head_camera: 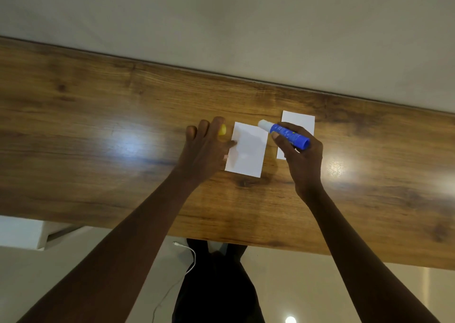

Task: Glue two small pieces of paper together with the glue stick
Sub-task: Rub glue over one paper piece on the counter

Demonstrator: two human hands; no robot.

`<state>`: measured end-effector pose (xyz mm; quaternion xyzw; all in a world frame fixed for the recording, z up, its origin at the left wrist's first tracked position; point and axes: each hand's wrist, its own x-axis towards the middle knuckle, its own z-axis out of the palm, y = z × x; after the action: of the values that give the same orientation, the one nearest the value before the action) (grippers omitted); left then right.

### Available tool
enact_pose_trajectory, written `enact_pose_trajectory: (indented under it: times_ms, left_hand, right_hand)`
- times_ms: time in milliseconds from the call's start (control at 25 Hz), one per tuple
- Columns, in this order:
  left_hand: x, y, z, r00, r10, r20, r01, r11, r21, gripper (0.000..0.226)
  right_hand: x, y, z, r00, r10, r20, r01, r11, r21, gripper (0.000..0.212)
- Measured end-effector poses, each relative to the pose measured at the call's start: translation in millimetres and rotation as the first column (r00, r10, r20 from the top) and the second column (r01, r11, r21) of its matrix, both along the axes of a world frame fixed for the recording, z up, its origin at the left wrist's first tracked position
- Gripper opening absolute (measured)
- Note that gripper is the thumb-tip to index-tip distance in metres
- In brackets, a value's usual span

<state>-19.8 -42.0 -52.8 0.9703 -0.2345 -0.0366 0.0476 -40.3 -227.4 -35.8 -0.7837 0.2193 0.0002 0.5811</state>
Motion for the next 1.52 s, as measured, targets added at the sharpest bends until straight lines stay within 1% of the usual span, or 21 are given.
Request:
enact_pose_trajectory:
  times_ms: [80,120,240,320,400,480,560,640,680,760,880,960,1080,1160,1240,1320,1400,1520]
  left_hand:
    - [-2,-4,1,1.000,0.002,0.023,-0.003,0.999,0.053,0.031]
    - [-2,-7,0,1.000,0.010,0.015,-0.011,0.998,0.054,0.028]
    - [-1,-15,-1,0.991,0.128,-0.036,-0.127,0.992,0.021,0.017]
    - [0,-19,-2,0.967,0.242,-0.074,-0.243,0.970,-0.005,0.019]
    - [3,-20,-4,0.949,0.283,-0.138,-0.295,0.953,-0.075,0.026]
    - [5,-18,-9,0.963,0.216,-0.164,-0.230,0.970,-0.074,0.033]
    - [5,-14,-9,0.980,0.156,-0.121,-0.163,0.986,-0.046,0.033]
    - [4,-11,-7,0.979,0.189,-0.073,-0.192,0.981,-0.024,0.027]
    - [3,-12,-4,0.974,0.220,-0.056,-0.221,0.975,-0.018,0.028]
    - [2,-16,-4,0.947,0.312,-0.076,-0.317,0.947,-0.059,0.032]
    - [-4,-17,-9,0.875,0.467,-0.129,-0.483,0.858,-0.175,0.026]
    - [-12,-14,-11,0.843,0.518,-0.145,-0.538,0.812,-0.228,0.023]
    - [-27,-7,-17,0.819,0.551,-0.163,-0.574,0.780,-0.248,0.030]
    - [-36,-5,-22,0.809,0.559,-0.182,-0.588,0.772,-0.240,0.035]
    - [-42,-4,-25,0.812,0.551,-0.195,-0.584,0.778,-0.232,0.040]
    - [-43,-3,-27,0.813,0.542,-0.213,-0.581,0.782,-0.225,0.041]
    - [-43,-2,-26,0.804,0.546,-0.234,-0.591,0.777,-0.219,0.039]
    - [-44,-2,-24,0.786,0.570,-0.239,-0.616,0.756,-0.223,0.028]
  right_hand:
    - [3,3,1,1.000,0.017,0.000,-0.017,1.000,0.011,0.027]
    - [4,3,2,1.000,0.016,0.005,-0.016,1.000,0.017,0.027]
    - [7,1,3,1.000,-0.017,0.025,0.016,0.999,0.040,0.027]
    - [6,0,3,0.999,-0.034,0.030,0.033,0.999,0.043,0.029]
    - [5,1,3,0.998,-0.049,0.028,0.048,0.997,0.054,0.029]
    - [4,2,2,0.998,-0.064,0.024,0.062,0.995,0.072,0.028]
    - [3,4,2,0.997,-0.074,0.028,0.071,0.993,0.091,0.026]
    - [4,6,2,0.997,-0.075,0.036,0.071,0.992,0.106,0.024]
    - [5,7,3,0.997,-0.073,0.040,0.068,0.991,0.111,0.022]
    - [6,9,3,0.996,-0.081,0.042,0.076,0.990,0.116,0.021]
    - [8,10,4,0.995,-0.089,0.051,0.083,0.991,0.105,0.022]
    - [8,10,4,0.994,-0.096,0.054,0.090,0.991,0.101,0.022]
    - [5,13,1,0.995,-0.093,0.044,0.088,0.991,0.098,0.023]
    - [2,20,-3,0.999,-0.046,0.022,0.044,0.997,0.067,0.026]
    - [1,31,-7,0.999,0.045,0.008,-0.045,0.999,-0.002,0.030]
    - [1,45,-10,0.989,0.146,0.031,-0.143,0.987,-0.073,0.032]
    - [1,57,-14,0.970,0.237,0.049,-0.229,0.965,-0.131,0.033]
    - [3,68,-19,0.946,0.325,0.014,-0.315,0.927,-0.205,0.035]
